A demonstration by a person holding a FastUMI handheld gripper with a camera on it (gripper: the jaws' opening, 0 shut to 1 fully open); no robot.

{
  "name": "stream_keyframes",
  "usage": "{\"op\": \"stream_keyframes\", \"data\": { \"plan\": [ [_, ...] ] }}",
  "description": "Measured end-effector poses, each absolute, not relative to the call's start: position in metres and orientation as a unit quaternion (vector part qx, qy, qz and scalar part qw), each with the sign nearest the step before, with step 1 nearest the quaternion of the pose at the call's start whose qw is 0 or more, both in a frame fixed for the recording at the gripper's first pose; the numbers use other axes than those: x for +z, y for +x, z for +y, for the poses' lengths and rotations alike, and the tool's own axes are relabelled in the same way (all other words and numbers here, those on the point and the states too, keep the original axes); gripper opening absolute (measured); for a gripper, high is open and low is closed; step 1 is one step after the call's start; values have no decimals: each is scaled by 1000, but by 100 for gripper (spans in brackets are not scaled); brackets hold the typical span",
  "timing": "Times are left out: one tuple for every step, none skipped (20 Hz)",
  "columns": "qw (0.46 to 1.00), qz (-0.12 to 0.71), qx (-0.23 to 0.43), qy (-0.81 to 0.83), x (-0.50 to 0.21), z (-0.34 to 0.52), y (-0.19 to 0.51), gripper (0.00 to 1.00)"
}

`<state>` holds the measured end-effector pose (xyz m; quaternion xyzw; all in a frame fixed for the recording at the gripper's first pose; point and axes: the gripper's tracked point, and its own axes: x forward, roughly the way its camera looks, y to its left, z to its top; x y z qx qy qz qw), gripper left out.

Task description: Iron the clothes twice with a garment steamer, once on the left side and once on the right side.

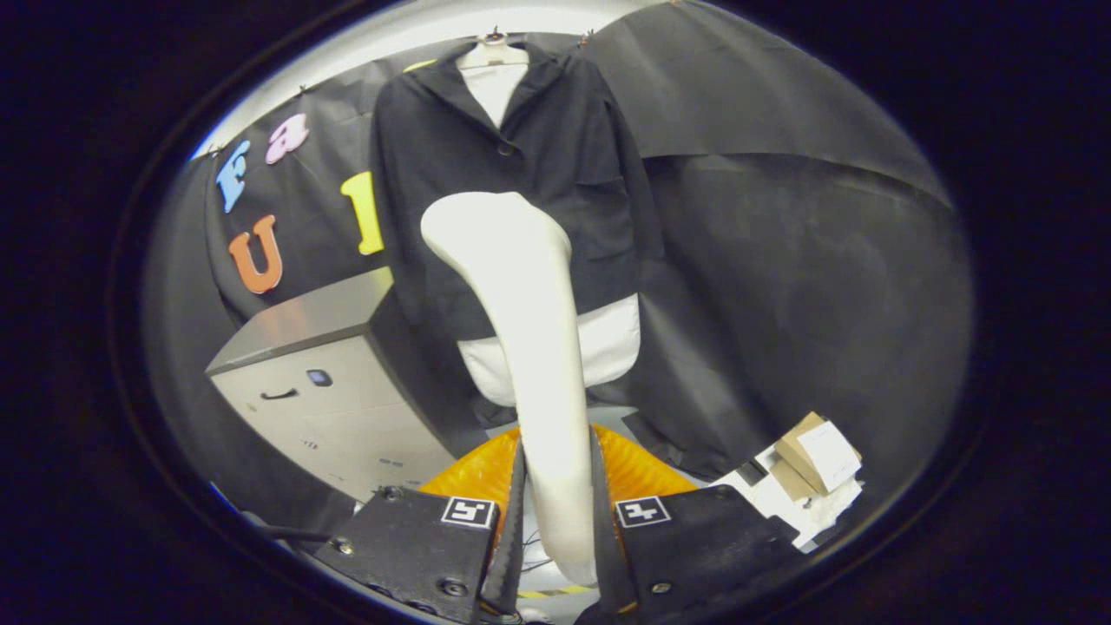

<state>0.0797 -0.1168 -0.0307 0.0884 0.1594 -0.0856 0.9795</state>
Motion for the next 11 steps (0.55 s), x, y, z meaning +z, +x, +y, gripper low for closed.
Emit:
{"op": "stream_keyframes", "data": {
  "plan": [
    [981, 158, -82, 82, -35, -102, 65, 38],
    [982, 158, -74, 77, -38, -86, 49, 37],
    [983, 157, -65, 70, -42, -72, 34, 37],
    [984, 156, -57, 65, -46, -59, 21, 37],
    [985, 154, -48, 59, -50, -46, 10, 37],
    [986, 154, -39, 52, -55, -34, 1, 37],
    [986, 156, -29, 42, -60, -22, -7, 37],
    [987, 159, -20, 34, -66, -10, -15, 38],
    [986, 162, -10, 22, -72, -2, -22, 38],
    [986, 164, -4, 13, -77, 6, -29, 37],
    [986, 168, 2, 1, -83, 12, -35, 37]
  ]
}}
